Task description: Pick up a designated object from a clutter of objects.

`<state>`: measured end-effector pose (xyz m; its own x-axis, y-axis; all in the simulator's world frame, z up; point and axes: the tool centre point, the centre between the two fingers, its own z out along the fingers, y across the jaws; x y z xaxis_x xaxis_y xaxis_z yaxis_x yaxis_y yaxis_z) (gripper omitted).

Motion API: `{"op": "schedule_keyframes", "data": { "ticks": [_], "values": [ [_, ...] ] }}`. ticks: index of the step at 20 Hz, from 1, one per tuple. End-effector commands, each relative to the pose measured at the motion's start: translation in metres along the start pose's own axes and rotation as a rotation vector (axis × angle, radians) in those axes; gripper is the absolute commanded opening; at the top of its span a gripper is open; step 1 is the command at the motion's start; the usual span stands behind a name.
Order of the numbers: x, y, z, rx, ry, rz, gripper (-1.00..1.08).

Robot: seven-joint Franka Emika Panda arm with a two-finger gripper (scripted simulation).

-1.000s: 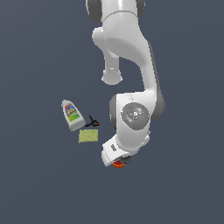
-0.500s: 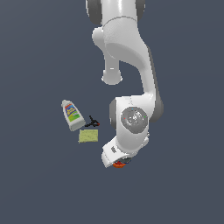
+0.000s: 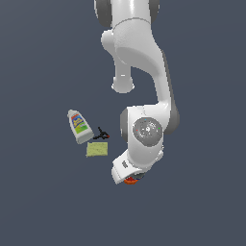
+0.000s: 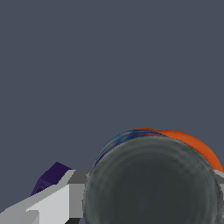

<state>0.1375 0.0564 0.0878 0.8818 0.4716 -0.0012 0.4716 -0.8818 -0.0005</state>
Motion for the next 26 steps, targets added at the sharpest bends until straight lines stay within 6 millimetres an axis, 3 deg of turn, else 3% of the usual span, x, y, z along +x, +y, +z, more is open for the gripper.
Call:
{"op": "schedule_keyframes", "data": {
  "ticks": [1, 13, 26],
  "values": [
    [-0.001, 0.0, -0.001, 0.0, 0.001, 0.0, -1.0],
    [-0.033, 0.002, -0.033, 0.0, 0.001, 0.0, -1.0],
    [-0.113, 0.007, -0.115, 0.0, 0.001, 0.0, -1.0]
  ]
}}
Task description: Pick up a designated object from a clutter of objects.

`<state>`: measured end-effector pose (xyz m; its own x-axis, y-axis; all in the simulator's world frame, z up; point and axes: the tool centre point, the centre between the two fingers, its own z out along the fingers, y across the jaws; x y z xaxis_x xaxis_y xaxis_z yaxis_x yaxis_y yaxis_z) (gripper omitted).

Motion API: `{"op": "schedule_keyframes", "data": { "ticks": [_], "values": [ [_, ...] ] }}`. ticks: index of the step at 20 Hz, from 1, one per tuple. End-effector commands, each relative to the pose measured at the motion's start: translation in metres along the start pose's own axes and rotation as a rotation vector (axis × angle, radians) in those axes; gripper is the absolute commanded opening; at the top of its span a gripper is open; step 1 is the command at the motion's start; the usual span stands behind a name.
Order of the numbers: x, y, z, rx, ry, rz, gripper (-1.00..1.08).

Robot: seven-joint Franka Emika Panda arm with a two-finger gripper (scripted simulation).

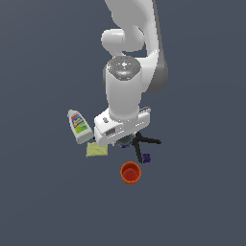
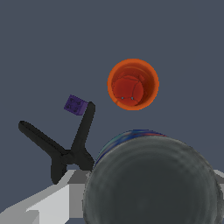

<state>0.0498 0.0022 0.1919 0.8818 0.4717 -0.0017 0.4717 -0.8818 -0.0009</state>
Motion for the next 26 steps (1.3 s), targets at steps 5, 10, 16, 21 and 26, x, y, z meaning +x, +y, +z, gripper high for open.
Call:
{"op": "schedule_keyframes", "data": {
  "ticks": [5, 10, 16, 21, 26],
  "values": [
    [-0.044, 0.003, -0.046, 0.0, 0.002, 0.0, -1.0],
    [-0.079, 0.006, -0.082, 0.001, 0.002, 0.0, -1.0],
    [-0.119, 0.009, -0.126, 0.002, 0.003, 0.0, -1.0],
    [-0.144, 0.012, -0.154, 0.001, 0.003, 0.0, -1.0],
    [-0.161, 0.015, -0.173, 0.0, 0.002, 0.0, -1.0]
  ]
}}
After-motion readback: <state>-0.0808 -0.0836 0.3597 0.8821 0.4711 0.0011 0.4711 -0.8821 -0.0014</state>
